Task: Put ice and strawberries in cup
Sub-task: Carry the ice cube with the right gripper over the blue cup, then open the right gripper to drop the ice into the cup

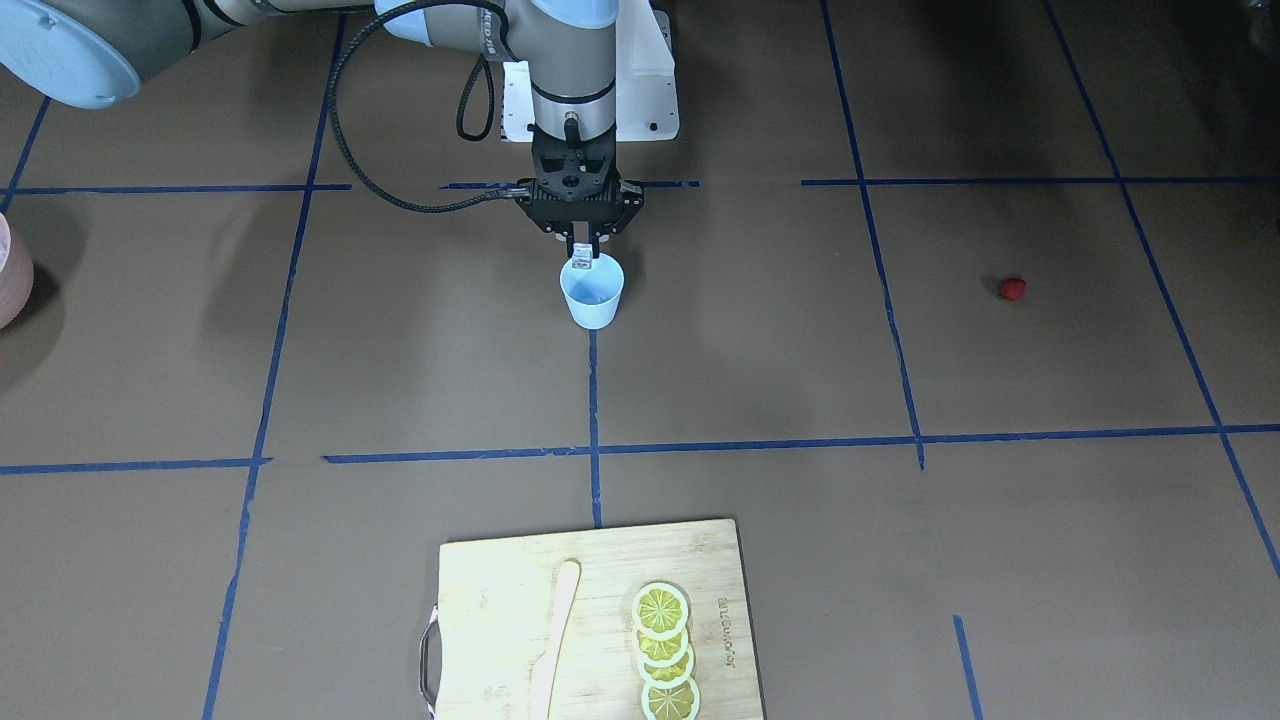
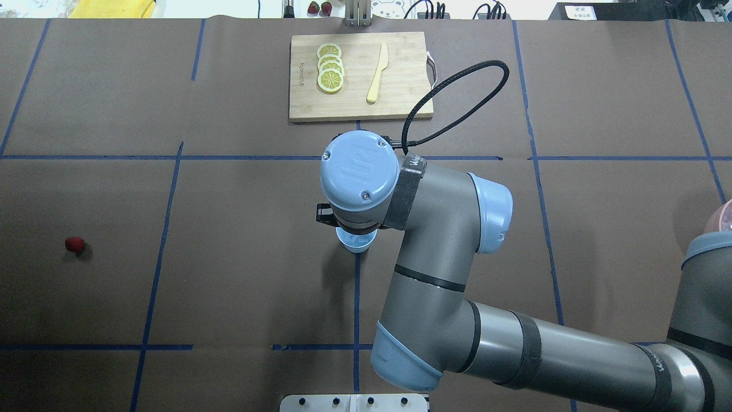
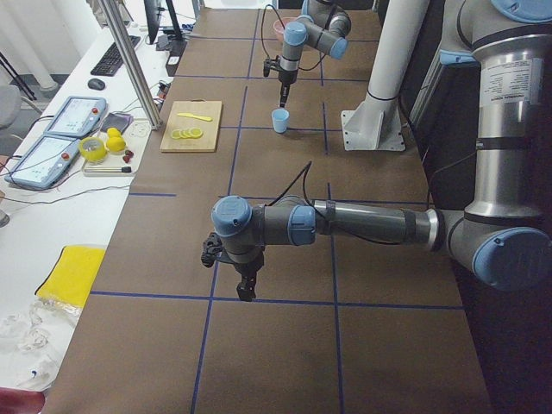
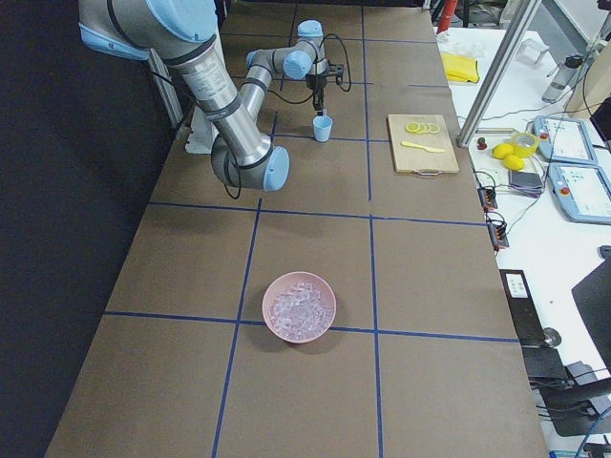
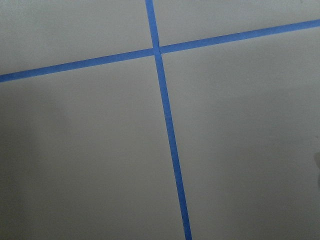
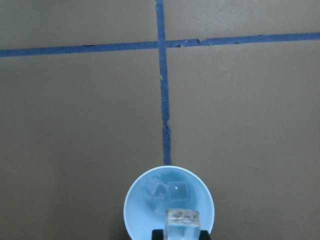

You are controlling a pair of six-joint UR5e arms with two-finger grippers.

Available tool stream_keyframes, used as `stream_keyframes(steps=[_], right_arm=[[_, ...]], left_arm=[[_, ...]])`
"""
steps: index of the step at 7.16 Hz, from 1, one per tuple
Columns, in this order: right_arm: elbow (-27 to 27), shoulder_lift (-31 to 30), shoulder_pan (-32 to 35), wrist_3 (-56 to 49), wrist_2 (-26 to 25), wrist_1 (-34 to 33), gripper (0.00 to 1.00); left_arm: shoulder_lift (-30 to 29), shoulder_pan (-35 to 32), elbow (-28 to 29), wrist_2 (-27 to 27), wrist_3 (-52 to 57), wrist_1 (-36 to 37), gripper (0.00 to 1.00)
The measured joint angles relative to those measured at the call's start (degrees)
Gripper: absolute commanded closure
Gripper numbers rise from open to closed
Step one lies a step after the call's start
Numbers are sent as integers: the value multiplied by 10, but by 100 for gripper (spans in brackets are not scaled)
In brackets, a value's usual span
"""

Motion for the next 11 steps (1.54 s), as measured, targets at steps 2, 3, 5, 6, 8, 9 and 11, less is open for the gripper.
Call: stream_keyframes(steps=[2, 3, 5, 6, 8, 9, 11], right_arm=[[-8, 5, -7, -1, -9, 1, 1], [-9, 6, -8, -2, -9, 2, 1], [-9, 5, -9, -3, -9, 2, 1], [-8, 5, -10, -3, -9, 2, 1], [-8, 8, -10, 0, -9, 2, 1], [-8, 13, -10, 2, -9, 2, 1], [-8, 16, -9, 3, -9, 2, 1]], left_arm=[[0, 0, 1, 0, 0, 0, 0], [0, 1, 1, 0, 0, 0, 0], [0, 1, 3, 0, 0, -1, 0], [0, 2, 3, 0, 0, -1, 0], [0, 2, 2, 0, 0, -1, 0], [0, 2, 2, 0, 0, -1, 0], [0, 2, 2, 0, 0, -1, 0]])
